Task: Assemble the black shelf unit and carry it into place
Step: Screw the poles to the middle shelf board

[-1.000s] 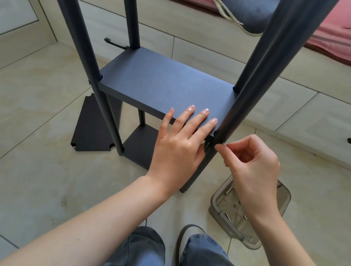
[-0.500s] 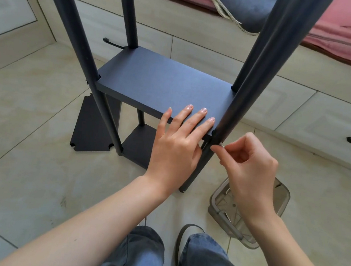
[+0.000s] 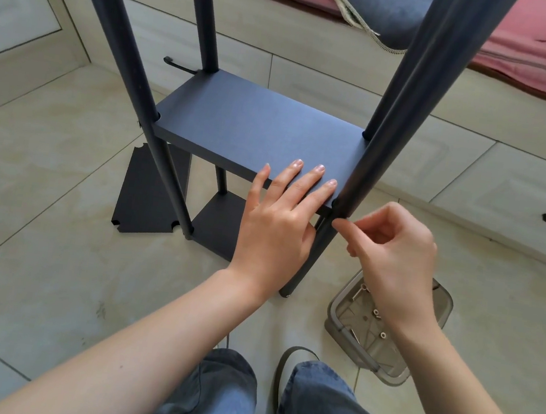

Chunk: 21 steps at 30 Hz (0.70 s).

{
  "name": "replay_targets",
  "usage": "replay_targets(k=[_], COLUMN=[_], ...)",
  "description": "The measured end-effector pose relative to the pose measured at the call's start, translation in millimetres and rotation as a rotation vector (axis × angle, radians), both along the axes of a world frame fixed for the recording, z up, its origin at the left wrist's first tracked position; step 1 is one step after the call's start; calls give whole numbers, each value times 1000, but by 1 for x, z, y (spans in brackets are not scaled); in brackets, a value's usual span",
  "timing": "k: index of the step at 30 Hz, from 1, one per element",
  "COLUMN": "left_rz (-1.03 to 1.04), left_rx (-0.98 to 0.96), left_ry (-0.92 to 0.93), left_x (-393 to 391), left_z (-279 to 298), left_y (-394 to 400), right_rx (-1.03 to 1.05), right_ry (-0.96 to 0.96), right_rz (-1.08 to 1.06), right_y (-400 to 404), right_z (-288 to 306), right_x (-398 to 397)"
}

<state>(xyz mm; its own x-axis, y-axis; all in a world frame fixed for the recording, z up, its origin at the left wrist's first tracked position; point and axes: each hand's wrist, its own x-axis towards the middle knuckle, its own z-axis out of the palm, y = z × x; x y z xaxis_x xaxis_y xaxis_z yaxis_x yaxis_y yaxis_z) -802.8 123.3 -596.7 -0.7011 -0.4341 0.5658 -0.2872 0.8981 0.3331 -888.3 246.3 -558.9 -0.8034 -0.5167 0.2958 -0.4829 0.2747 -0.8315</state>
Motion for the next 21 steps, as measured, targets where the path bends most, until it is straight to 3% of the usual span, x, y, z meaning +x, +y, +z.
replay_targets(k=[4,9,13,16,21], left_rz=[-5,-23,-106,-155,-184], left_rx=[107,311,525,517,511], left_ry=[53,232,125,31,22], left_x=[1,9,2,2,3], left_z=[6,16,35,36,35], left_y=[6,13,6,9,10], right_rx=[122,72,55,36,-9], right_ry=[339,189,96,33,-29], right_rz=[27,45,78,94,127], right_y=[-1,5,9,11,20], right_z=[-2,-3,-1,2,-1], right_x=[5,2,4,3,3])
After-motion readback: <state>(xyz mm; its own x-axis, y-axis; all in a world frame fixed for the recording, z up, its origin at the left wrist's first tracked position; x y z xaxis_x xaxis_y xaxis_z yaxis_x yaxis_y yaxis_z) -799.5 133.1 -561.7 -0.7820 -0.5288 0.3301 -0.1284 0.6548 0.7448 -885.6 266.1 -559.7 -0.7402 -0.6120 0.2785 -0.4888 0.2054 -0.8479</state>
